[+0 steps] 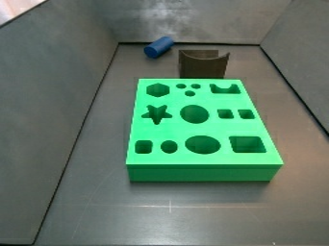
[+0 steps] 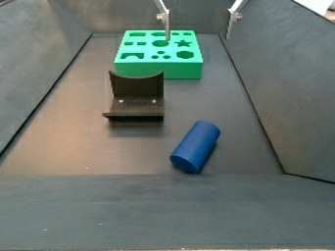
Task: Pick up the oval object. Move up. Place the oval object on the fixture. Regrasp the oval object. Move to above the board. Insert the oval object.
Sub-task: Pick up the oval object.
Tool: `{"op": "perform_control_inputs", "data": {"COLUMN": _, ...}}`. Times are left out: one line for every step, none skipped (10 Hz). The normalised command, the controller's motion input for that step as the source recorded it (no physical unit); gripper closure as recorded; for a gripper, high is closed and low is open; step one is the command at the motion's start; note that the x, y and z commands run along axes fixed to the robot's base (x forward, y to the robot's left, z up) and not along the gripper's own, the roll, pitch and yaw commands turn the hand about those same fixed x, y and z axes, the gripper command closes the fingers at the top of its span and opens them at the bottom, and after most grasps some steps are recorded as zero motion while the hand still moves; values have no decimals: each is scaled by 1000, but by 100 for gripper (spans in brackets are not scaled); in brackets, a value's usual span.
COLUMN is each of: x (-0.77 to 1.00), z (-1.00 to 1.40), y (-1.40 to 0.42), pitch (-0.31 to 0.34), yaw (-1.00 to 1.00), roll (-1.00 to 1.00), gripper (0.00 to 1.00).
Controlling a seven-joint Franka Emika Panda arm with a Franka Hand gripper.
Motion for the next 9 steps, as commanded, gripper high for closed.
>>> {"op": "perform_control_inputs", "data": {"x": 0, "z": -66, "y": 54, "pitch": 0, "yaw": 0, "roll": -4, "gripper": 0}}
{"op": "perform_control_inputs", "data": {"x": 49, "z": -300, "y": 277, "pitch": 0, "yaw": -137, "roll": -80, "gripper": 0}}
{"op": "perform_control_inputs", "data": {"x": 131, "z": -743, "y": 380, "pitch": -16, "yaw": -554, "roll": -70, "gripper": 0}}
{"op": "perform_control_inputs", "data": {"x": -189, "z": -611, "y": 117, "pitch": -74, "yaw": -869, "roll": 0, "gripper": 0}}
{"op": "perform_control_inputs", "data": {"x": -57, "z": -660, "y": 163, "pitch": -69, "yaw": -851, "roll": 0, "gripper": 0}}
{"op": "perform_control_inputs", "data": {"x": -129, "z": -720, "y": 203, "pitch": -46, "yaw": -806, "roll": 0, "gripper": 0}}
{"op": "perform_control_inputs", "data": {"x": -189, "z": -754, "y": 300, "pitch": -67, "yaw": -691, "roll": 0, "gripper": 0}}
{"op": "perform_control_inputs", "data": {"x": -69, "z": -777, "y": 423, "pitch": -69, "yaw": -583, "roll": 0, "gripper": 0}}
{"op": "perform_control_inputs", "data": {"x": 54, "z": -797, "y": 500, "pitch": -39, "yaw": -511, "roll": 0, "gripper": 0}}
